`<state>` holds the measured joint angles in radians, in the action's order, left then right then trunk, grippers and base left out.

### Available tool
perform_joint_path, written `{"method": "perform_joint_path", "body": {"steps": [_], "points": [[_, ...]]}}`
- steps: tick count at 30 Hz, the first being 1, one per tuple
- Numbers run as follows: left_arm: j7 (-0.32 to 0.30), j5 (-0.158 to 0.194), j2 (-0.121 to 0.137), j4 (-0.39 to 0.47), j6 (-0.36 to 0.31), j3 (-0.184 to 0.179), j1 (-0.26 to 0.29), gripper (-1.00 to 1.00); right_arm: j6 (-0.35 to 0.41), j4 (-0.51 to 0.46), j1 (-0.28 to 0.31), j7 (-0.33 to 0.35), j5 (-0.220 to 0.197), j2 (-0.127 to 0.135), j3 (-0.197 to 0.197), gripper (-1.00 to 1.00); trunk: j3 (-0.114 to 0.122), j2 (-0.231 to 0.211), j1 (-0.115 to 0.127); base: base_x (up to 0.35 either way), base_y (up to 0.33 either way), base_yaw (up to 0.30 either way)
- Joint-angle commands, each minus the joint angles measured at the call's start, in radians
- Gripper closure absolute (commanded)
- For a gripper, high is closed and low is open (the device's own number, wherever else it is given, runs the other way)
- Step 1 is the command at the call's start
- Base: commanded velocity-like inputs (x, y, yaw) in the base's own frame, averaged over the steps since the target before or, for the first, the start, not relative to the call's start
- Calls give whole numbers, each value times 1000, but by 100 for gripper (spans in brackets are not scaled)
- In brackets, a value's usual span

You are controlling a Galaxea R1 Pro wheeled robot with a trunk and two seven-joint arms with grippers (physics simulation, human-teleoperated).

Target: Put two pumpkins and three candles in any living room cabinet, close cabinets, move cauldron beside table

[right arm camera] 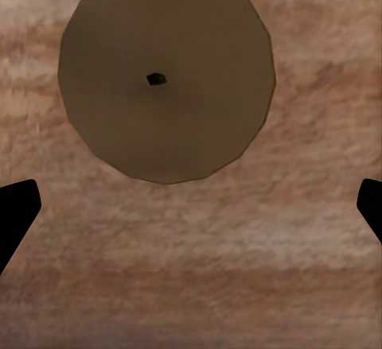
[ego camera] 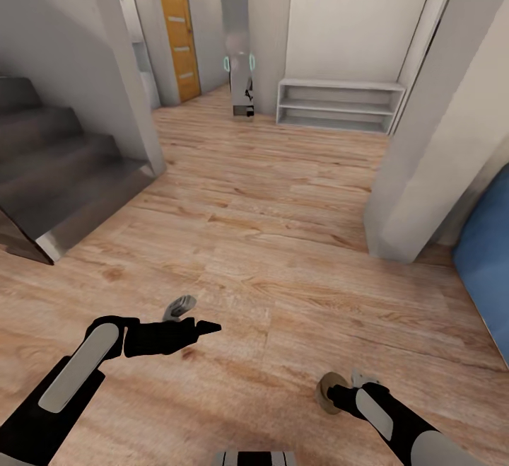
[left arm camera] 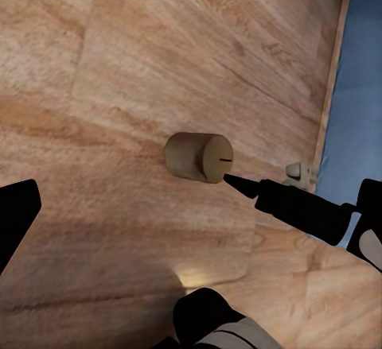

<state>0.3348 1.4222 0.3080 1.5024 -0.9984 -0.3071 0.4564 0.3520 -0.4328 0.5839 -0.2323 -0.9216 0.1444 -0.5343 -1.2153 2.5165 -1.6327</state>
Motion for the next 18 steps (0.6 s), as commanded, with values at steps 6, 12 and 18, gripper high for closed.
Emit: {"method": "perform_joint_path", "body": {"steps": [6,12,18], "points": [[10,13,3,1,0,-1,1,-100,2,-3,1,-9,-8,1,-9,-100,-1,0,0,0,0,0],[10,14,2,2,0,-1,1,-100,2,-3,1,-8,-8,1,-9,-100,-1,0,0,78,0,0],[10,14,2,2,0,0,1,-100,2,-3,1,-9,-8,1,-9,-100,-1,0,0,104,0,0]]}}
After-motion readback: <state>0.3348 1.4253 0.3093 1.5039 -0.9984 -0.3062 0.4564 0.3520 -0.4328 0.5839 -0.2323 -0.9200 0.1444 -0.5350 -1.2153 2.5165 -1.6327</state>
